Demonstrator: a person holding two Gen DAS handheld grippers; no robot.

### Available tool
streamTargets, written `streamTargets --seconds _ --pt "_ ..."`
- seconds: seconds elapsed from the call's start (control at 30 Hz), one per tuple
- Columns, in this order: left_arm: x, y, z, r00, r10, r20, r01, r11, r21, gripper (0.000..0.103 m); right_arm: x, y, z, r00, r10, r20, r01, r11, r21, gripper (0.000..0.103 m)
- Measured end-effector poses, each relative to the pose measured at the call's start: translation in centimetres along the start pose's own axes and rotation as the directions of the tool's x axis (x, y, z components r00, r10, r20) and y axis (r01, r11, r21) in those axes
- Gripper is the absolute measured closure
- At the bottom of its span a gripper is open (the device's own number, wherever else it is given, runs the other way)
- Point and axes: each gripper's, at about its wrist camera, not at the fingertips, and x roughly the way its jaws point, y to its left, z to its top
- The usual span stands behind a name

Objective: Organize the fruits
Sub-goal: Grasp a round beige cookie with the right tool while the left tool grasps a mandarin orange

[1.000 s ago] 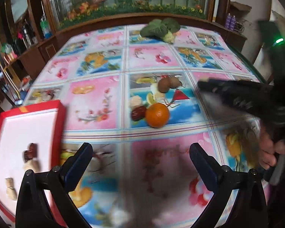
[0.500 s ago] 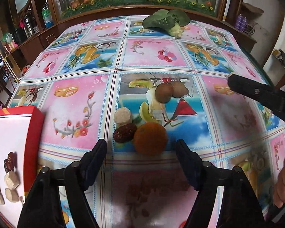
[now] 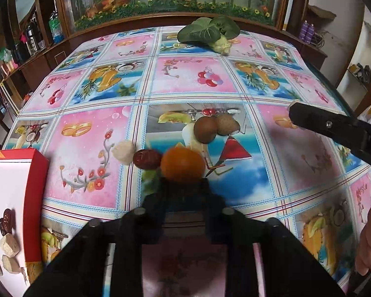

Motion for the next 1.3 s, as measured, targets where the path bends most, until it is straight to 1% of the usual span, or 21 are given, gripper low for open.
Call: streamTargets --seconds 0.03,0.1,0.17,0.27,0.3,0.33,0.37,0.47,0.5,0.53,0.57,0.63,0.7,0.77,1.03,1.1,1.17,1.2,1.23,1.27,1.3 --pt "-0.1 0.0 0.0 1.000 -0.011 0.000 0.011 1.000 0.001 0.084 0.0 0.0 0.0 1.000 -0.002 0.003 0.002 1.000 0.001 0.078" --pt "-0.1 0.1 0.0 1.000 -0.004 -0.007 0.004 1.000 0.005 0.084 0.2 -0.1 0.0 1.000 0.002 -0.003 -0.002 1.000 0.000 0.078" --pt "0.0 0.4 0.0 1.000 -0.012 -0.010 0.012 1.000 -0.012 0.084 0.3 -0.3 -0.1 1.000 -0.004 -0.011 0.004 1.000 0.005 0.078" --pt "-0.3 0.6 0.1 1.000 -0.016 -0.005 0.016 1.000 -0.020 0.080 0.6 -0.6 -0.1 1.000 -0.016 -0.023 0.016 1.000 0.013 0.078" --pt "-0.4 0.6 0.2 1.000 -0.017 0.001 0.017 1.000 -0.018 0.077 0.7 -0.7 -0.1 0.999 -0.021 -0.024 0.021 1.000 0.014 0.078" --pt "-0.6 0.6 0.4 1.000 -0.012 0.006 0.012 1.000 -0.014 0.070 0.7 -0.9 0.0 0.999 -0.025 -0.025 0.025 0.999 0.021 0.078" --pt "-0.8 0.5 0.9 1.000 -0.004 0.013 0.004 1.000 -0.003 0.067 0.8 -1.0 0.0 0.999 -0.021 -0.026 0.022 0.999 0.028 0.078" --pt "-1.9 0.2 2.6 0.997 0.030 0.074 -0.035 0.997 0.062 0.051 0.7 -1.4 0.2 1.000 -0.015 -0.022 0.016 0.999 0.045 0.078" --pt "-2.1 0.0 3.1 0.996 0.034 0.086 -0.043 0.994 0.099 0.035 0.7 -1.4 0.1 1.000 -0.014 -0.022 0.015 0.999 0.048 0.078" --pt "-2.2 -0.2 3.5 0.994 0.044 0.101 -0.057 0.990 0.131 0.030 0.7 -1.5 0.2 1.000 -0.010 -0.023 0.011 0.999 0.053 0.078" --pt "-2.4 -0.4 3.9 0.990 0.056 0.126 -0.076 0.984 0.160 0.030 0.8 -1.5 0.1 1.000 -0.007 -0.026 0.008 0.998 0.057 0.078" --pt "-2.1 -0.8 4.5 0.989 0.048 0.141 -0.080 0.971 0.225 0.030 1.0 -1.5 0.1 0.999 -0.005 -0.035 0.007 0.998 0.060 0.078" --pt "-0.9 -1.0 4.9 0.991 0.070 0.117 -0.101 0.954 0.283 0.030 1.2 -1.6 0.0 0.999 -0.004 -0.044 0.007 0.998 0.066 0.078" --pt "0.6 -0.8 5.1 0.993 0.077 0.084 -0.099 0.949 0.301 0.030 1.3 -1.7 0.0 0.999 -0.007 -0.048 0.010 0.997 0.073 0.078" --pt "2.8 -0.1 5.3 0.999 0.018 0.040 -0.029 0.958 0.284 0.030 1.5 -2.2 0.1 0.999 -0.004 -0.051 0.009 0.995 0.097 0.078" --pt "3.3 -0.1 5.5 0.999 0.025 0.033 -0.033 0.959 0.281 0.030 1.5 -2.2 0.1 0.999 -0.001 -0.053 0.006 0.995 0.100 0.078" --pt "3.8 -0.1 5.5 1.000 0.007 0.020 -0.012 0.963 0.268 0.037 1.5 -2.2 0.1 0.999 -0.007 -0.051 0.012 0.995 0.100 0.078" --pt "4.0 -0.2 5.4 1.000 0.000 0.011 -0.003 0.964 0.265 0.044 1.5 -2.2 0.1 0.999 -0.006 -0.051 0.011 0.995 0.100 0.078" --pt "4.2 -0.3 5.3 1.000 -0.006 0.003 0.005 0.965 0.263 0.047 1.4 -2.3 0.2 0.999 -0.004 -0.049 0.009 0.995 0.102 0.078" --pt "4.1 -0.4 5.3 1.000 -0.015 0.016 0.010 0.966 0.260 0.050 1.4 -2.3 0.2 0.999 -0.006 -0.047 0.011 0.995 0.104 0.078" --pt "4.0 -0.5 5.2 1.000 -0.025 0.013 0.021 0.965 0.263 0.057 1.4 -2.4 0.2 0.999 -0.008 -0.046 0.013 0.994 0.105 0.078"
